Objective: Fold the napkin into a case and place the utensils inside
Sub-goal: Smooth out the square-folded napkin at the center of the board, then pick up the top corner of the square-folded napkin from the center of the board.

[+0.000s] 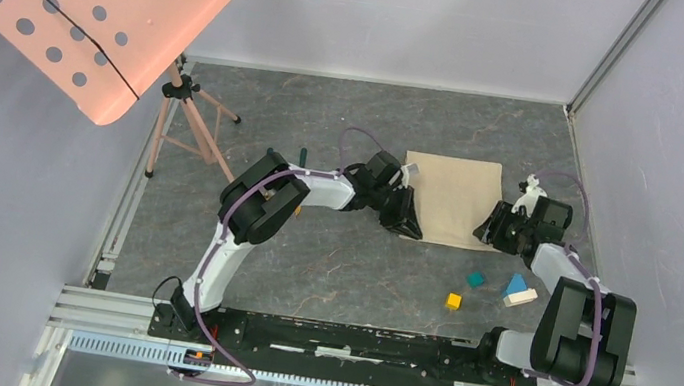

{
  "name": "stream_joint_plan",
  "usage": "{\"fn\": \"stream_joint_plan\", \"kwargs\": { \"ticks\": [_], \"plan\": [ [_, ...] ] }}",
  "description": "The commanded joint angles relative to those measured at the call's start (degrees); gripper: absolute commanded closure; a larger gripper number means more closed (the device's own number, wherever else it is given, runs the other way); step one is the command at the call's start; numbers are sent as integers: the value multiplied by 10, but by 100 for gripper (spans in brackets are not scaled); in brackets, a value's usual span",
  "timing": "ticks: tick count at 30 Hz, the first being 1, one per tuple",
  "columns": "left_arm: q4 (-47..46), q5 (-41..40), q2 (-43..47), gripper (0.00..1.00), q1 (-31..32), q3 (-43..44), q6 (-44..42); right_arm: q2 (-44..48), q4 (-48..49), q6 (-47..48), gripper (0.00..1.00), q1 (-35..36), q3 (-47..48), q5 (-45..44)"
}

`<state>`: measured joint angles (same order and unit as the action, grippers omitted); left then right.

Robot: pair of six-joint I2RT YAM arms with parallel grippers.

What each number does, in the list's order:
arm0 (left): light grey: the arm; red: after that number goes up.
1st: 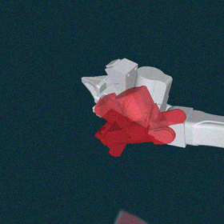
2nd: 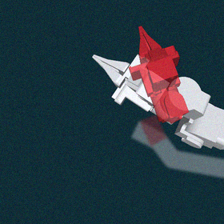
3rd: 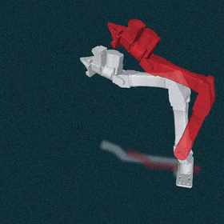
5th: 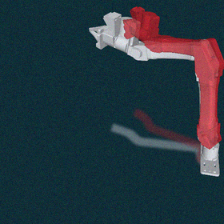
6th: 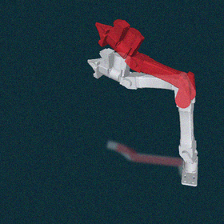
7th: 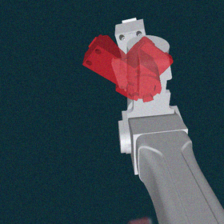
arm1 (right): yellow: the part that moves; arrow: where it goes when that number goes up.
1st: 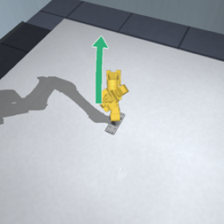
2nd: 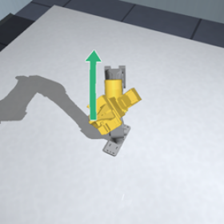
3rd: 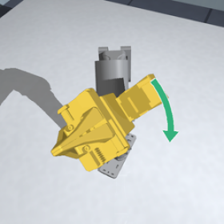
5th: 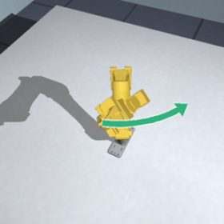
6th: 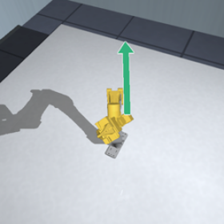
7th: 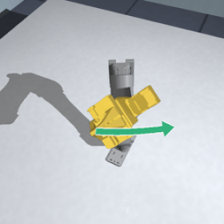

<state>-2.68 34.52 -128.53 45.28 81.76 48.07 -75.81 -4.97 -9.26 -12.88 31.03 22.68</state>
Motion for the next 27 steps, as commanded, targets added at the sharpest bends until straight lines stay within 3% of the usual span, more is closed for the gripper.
{"fn": "stream_joint_plan", "kwargs": {
  "ticks": [1, 9, 17, 23, 27],
  "plan": [
    [10, -43, 23, 79, -28, -72, 0, -16, 27, 6, 50, -1, -9, -33],
    [-19, -61, 118, 80, -51, -211, 1, -20, 12, 31, 50, 67, -14, -66],
    [-9, -45, 224, 79, -46, -265, -21, 53, -63, 15, 47, 109, 7, -104],
    [61, -19, 346, 61, -41, -249, -61, 100, -154, -7, 28, 99, 61, -137],
    [157, -18, 424, 50, -41, -199, -130, 90, -157, -19, 30, 49, 53, -93]
  ]
}}
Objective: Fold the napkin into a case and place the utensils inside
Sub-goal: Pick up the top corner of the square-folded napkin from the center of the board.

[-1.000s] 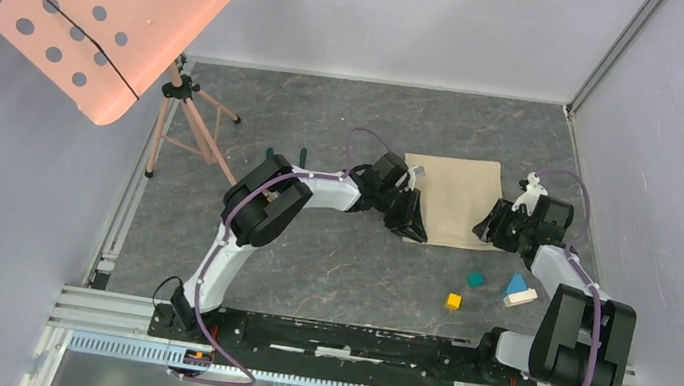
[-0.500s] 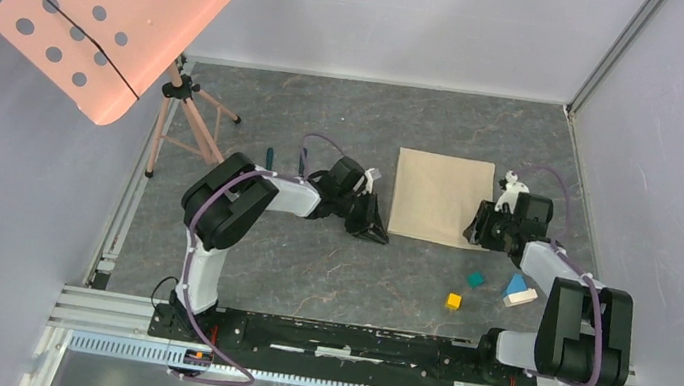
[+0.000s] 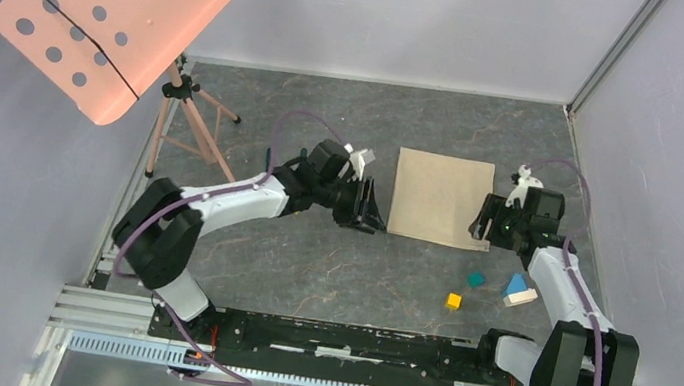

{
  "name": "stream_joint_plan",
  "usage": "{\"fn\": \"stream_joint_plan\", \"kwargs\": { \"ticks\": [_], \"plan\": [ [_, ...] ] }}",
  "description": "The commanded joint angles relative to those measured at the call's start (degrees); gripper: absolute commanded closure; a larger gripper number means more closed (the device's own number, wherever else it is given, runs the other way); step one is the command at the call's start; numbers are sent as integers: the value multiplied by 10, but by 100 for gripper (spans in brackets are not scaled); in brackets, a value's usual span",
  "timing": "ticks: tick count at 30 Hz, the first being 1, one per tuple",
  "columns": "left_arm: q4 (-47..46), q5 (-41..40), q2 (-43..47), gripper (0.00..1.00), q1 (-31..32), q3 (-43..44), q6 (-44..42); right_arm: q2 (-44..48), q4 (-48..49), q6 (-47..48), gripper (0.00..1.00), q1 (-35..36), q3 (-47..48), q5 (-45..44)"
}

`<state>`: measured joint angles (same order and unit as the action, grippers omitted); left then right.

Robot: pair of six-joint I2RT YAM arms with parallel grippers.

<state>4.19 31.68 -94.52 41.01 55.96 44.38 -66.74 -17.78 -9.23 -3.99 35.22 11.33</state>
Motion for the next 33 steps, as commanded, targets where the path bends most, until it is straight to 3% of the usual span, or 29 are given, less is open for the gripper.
{"fn": "stream_joint_plan", "kwargs": {
  "ticks": [1, 7, 12, 33],
  "plan": [
    [121, 3, 100, 48, 1, 77, -119, -5, -25, -28, 32, -50, 5, 33],
    [234, -77, 156, 43, 0, 134, -219, -36, 11, -54, 47, -65, 2, 34],
    [244, -60, 176, 42, 0, 129, -237, -57, 13, -60, 60, -65, 2, 25],
    [254, -67, 193, 37, 1, 118, -254, -99, 37, -61, 59, -65, 4, 3]
  ]
}}
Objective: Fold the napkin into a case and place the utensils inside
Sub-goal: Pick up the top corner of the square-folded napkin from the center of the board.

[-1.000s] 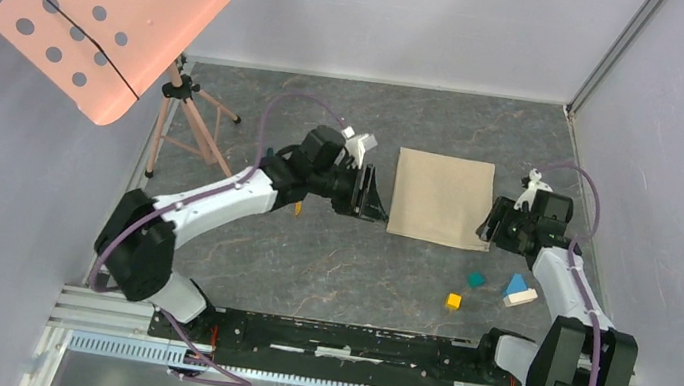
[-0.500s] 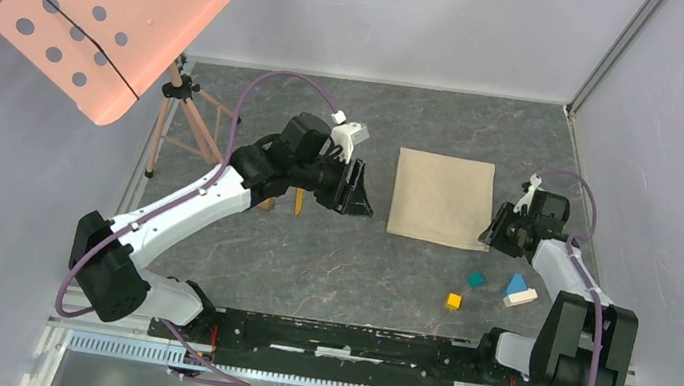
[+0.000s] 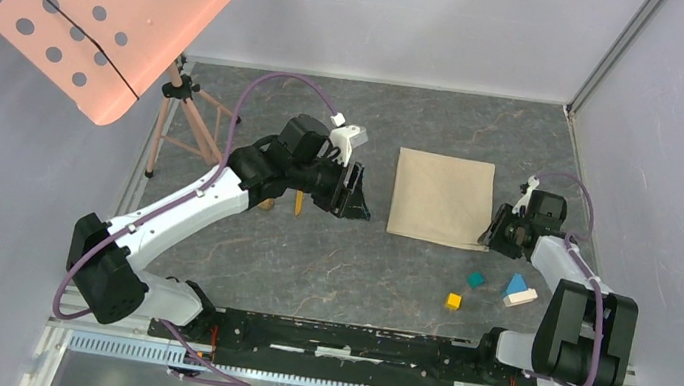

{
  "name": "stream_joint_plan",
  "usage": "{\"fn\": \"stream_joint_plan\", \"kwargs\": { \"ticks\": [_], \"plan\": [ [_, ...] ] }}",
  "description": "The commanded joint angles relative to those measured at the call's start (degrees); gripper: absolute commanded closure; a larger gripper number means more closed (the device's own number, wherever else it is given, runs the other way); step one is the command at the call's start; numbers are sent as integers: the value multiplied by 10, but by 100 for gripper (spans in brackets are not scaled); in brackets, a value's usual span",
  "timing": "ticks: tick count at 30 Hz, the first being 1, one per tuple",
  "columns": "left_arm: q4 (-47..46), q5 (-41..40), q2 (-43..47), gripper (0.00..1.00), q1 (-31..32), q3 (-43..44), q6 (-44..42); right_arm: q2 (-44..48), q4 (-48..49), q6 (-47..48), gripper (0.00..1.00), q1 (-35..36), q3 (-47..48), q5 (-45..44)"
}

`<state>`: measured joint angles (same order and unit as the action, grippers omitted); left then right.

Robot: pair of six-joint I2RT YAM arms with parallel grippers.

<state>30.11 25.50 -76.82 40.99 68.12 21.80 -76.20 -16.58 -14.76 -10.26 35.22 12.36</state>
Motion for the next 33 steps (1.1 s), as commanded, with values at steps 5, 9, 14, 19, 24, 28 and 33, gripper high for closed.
{"fn": "stream_joint_plan", "kwargs": {
  "ticks": [5, 9, 14, 19, 24, 28, 33],
  "plan": [
    [-8, -1, 14, 37, 1, -5, -27, 4, 24, -5, 61, -3, 9, -14],
    [-8, -2, 15, 36, 1, -7, -26, 9, 19, -4, 63, -3, 15, -18],
    [-11, -1, 15, 36, 1, -10, -25, 6, 26, -8, 70, -2, 11, 0],
    [-11, 2, 13, 36, 0, -10, -25, 8, 29, -12, 71, -3, 12, 7],
    [-12, 2, 13, 36, 1, -11, -24, 14, 30, -15, 69, -3, 14, 12],
    [-14, 4, 12, 36, 1, -12, -22, 13, 33, -17, 68, -3, 15, 17],
    [-15, 6, 10, 36, 1, -12, -21, 17, 36, -21, 69, -3, 15, 15]
  ]
}}
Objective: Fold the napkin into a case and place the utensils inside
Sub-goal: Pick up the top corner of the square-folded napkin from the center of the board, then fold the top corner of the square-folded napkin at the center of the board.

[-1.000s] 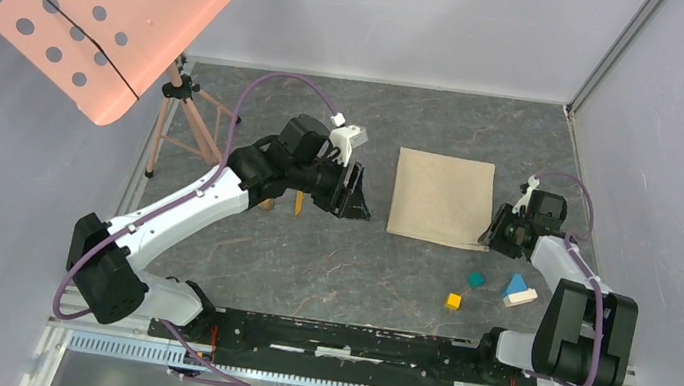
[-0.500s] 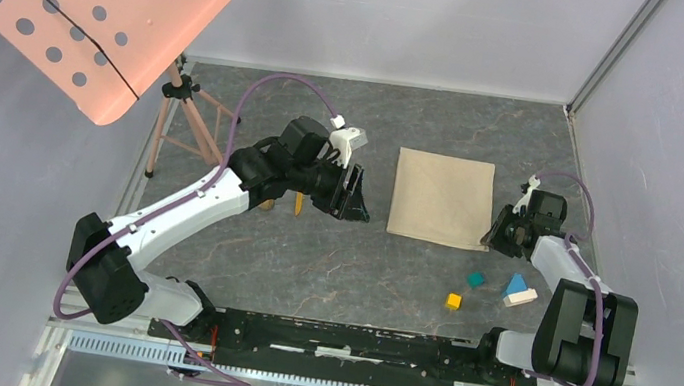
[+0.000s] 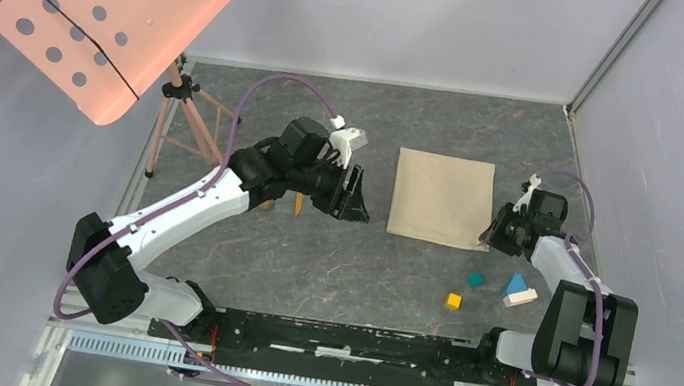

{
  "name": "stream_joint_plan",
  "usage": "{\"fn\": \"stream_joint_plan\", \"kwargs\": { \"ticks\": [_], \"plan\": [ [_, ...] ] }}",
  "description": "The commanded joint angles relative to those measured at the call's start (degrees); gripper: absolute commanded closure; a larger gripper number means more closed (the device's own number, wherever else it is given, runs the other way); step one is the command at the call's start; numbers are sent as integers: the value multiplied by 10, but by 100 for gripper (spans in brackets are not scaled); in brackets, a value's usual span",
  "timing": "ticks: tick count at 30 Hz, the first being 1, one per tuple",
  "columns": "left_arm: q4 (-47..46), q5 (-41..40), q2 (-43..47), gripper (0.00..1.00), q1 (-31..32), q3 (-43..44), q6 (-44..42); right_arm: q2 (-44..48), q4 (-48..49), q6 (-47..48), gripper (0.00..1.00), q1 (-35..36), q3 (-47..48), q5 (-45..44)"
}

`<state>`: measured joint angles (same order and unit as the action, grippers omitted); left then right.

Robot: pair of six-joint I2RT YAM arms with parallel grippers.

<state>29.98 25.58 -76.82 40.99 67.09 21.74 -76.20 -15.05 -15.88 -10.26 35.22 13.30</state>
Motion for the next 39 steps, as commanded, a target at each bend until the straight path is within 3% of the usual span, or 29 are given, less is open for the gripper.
{"fn": "stream_joint_plan", "kwargs": {
  "ticks": [1, 11, 20, 25, 29, 33, 39],
  "plan": [
    [-13, 4, 10, 36, 1, -2, -21, 17, 21, -9, 70, -3, 15, 7],
    [-21, 8, 0, 36, 1, -7, -16, 11, 42, 19, 99, -2, 18, 32],
    [-65, 13, -46, 36, 1, -33, 18, -62, 156, -7, 100, 26, 34, 121],
    [-68, -79, -103, 28, 1, -36, 35, -124, 262, -38, 100, 67, 55, 174],
    [-112, -79, -170, 29, 1, -26, 79, -190, 374, -94, 100, 85, 64, 222],
    [-212, -50, -245, 38, 1, -16, 170, -245, 446, -141, 99, 91, 92, 267],
    [-344, -75, -338, 47, 2, 1, 248, -303, 443, -151, 99, 95, 171, 312]
  ]
}}
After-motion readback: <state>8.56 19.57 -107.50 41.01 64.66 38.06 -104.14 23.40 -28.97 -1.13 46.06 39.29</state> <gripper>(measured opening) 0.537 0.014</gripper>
